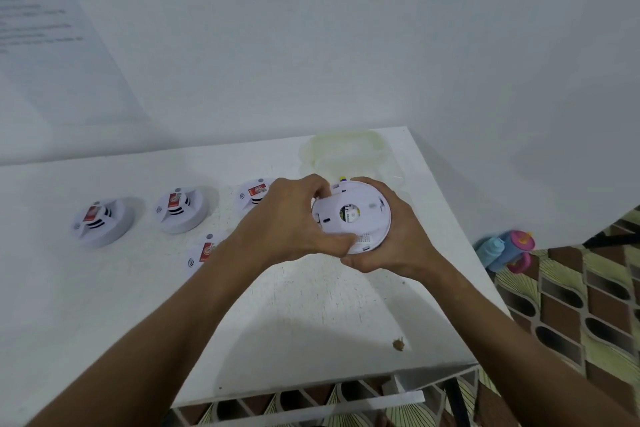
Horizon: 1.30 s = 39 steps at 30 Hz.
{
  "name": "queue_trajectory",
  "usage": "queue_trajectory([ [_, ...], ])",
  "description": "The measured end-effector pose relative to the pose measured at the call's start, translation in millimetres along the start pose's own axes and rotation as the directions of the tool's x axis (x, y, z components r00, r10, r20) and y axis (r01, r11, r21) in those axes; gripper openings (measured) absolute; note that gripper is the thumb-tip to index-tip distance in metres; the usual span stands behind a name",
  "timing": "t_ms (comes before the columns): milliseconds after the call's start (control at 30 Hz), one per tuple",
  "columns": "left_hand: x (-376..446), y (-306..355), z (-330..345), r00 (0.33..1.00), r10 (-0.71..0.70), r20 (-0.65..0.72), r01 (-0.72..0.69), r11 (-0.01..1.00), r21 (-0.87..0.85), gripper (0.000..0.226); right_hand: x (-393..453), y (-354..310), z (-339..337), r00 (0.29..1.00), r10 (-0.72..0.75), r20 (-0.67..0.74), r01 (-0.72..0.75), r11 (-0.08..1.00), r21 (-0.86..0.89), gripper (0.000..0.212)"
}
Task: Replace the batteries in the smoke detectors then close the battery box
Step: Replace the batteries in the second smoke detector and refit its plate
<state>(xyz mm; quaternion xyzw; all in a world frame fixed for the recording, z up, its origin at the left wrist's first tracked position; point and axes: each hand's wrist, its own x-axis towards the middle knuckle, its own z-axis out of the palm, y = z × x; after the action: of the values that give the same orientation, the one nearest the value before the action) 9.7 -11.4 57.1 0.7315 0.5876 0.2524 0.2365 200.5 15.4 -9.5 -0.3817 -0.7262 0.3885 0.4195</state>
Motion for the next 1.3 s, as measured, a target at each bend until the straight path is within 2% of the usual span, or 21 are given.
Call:
queue_trajectory([
  [133,1,1,2,1.000,-0.013,-0.003,0.013,0.997,0.079,0.065,1,6,0,1.000,0.011,0.023,-0.011,1.000,-0.008,0.092],
  [267,0,0,-1,0.997,0.076,-0.002,-0.073,0.971,0.229,0.062,0,8,1,0.999,0.023,0.046,-0.024,1.000,0.002,0.090],
  [367,-3,-6,-4,0.990,0.119,-0.076,-0.105,0.980,0.167,0.058,-2,7,-4,0.998,0.033,0.050,-0.034,0.999,0.017,0.092],
  [500,-12,-27,-2,0.978,0.074,-0.197,-0.047,0.990,0.136,0.061,-14,7,-16,0.998,0.054,0.026,-0.055,0.998,0.036,0.085],
  [567,-20,-42,5,0.986,-0.018,-0.168,0.044,0.988,0.149,0.052,-20,8,-24,0.997,0.072,0.018,-0.073,0.997,0.037,0.088],
  [633,-31,-55,15,0.985,-0.132,-0.110,0.150,0.975,0.167,0.053,-25,10,-32,0.996,0.086,0.024,-0.087,0.996,0.026,0.089],
  [733,-42,-69,32,0.981,-0.191,-0.028,0.192,0.960,0.205,0.055,-30,14,-41,0.995,0.094,0.026,-0.094,0.996,-0.005,0.091],
  [867,-47,-83,55,0.981,-0.173,0.084,0.138,0.938,0.318,0.058,-33,20,-47,0.994,0.104,0.027,-0.104,0.994,-0.033,0.093],
  [1033,-48,-88,62,0.988,-0.111,0.111,0.063,0.928,0.366,0.053,-35,19,-44,0.993,0.107,0.042,-0.106,0.994,-0.039,0.093],
  [1200,-53,-93,64,0.985,-0.095,0.144,0.037,0.932,0.360,0.070,-36,22,-40,0.993,0.111,0.049,-0.109,0.993,-0.045,0.099],
  [1300,-53,-92,58,0.985,-0.092,0.146,0.040,0.944,0.326,0.072,-37,24,-38,0.991,0.113,0.065,-0.109,0.992,-0.060,0.105],
])
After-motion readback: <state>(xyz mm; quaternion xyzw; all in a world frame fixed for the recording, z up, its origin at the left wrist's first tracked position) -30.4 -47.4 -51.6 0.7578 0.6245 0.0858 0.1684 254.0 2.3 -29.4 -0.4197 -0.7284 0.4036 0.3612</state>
